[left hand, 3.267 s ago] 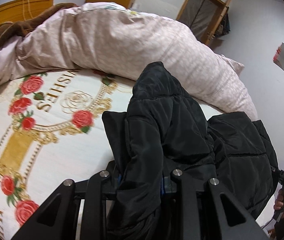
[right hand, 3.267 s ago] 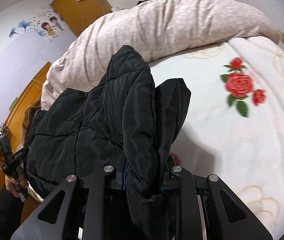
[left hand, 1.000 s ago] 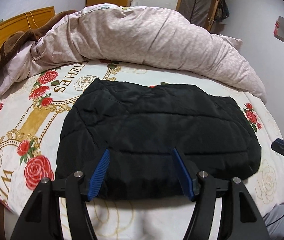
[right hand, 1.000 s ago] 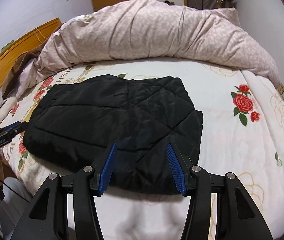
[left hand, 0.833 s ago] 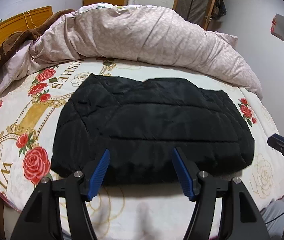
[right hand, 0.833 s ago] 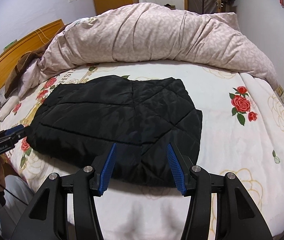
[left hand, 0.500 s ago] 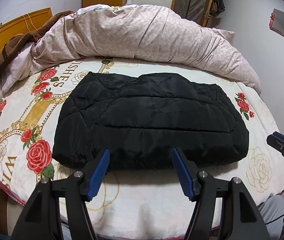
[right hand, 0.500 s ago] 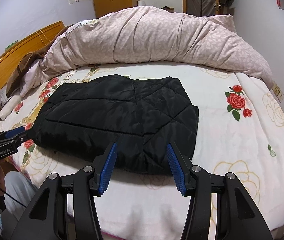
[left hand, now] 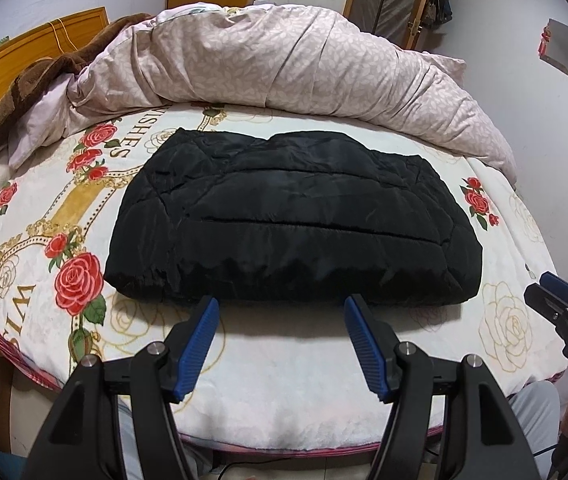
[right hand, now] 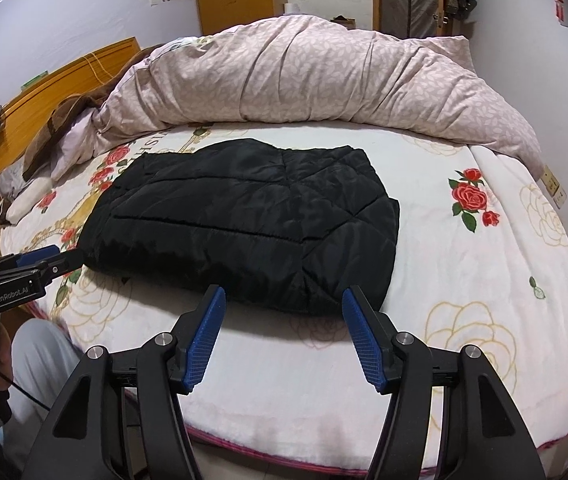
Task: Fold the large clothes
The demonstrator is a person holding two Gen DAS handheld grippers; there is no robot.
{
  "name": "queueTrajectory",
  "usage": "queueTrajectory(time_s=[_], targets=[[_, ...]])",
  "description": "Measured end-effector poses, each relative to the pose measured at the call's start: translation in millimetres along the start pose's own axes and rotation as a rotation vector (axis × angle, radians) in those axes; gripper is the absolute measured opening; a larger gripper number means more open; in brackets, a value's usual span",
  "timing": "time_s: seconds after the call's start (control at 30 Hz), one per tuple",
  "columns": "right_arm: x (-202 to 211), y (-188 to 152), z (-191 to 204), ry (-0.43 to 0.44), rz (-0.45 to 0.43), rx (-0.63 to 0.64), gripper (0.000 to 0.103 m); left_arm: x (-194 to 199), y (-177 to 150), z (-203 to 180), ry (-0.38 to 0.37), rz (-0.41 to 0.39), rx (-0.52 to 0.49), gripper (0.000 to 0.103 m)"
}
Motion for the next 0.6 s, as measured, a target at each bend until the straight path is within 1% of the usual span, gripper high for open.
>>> queueTrajectory(time_s=[0.1, 0.2, 0.6], targets=[[0.0, -0.6, 1.8, 0.001, 0.000, 0.006, 0.061, 0.1, -0.6, -0.8, 0.000, 0.002, 0.002, 0.067], [-1.2, -1.9, 2.3, 0.002, 0.006, 0.007, 0.061, 0.0, -1.2, -2.6, 0.016, 0.000, -0.009, 0.067], [-4.5, -3.4, 6.0, 0.006, 0.015, 0.017, 0.061, -2.8, -2.9, -3.9, 0.025, 0.005, -0.012, 0.067]])
Point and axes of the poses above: each gripper's, at about its wrist camera, not at the fingertips, and x roughly against the way its jaws point, z to its left, y to its top, the point moved 1 cm from there along -x, roughly the way its jaws point, and after that the axes turned 3 degrees about -z, right-handed, at the moved point
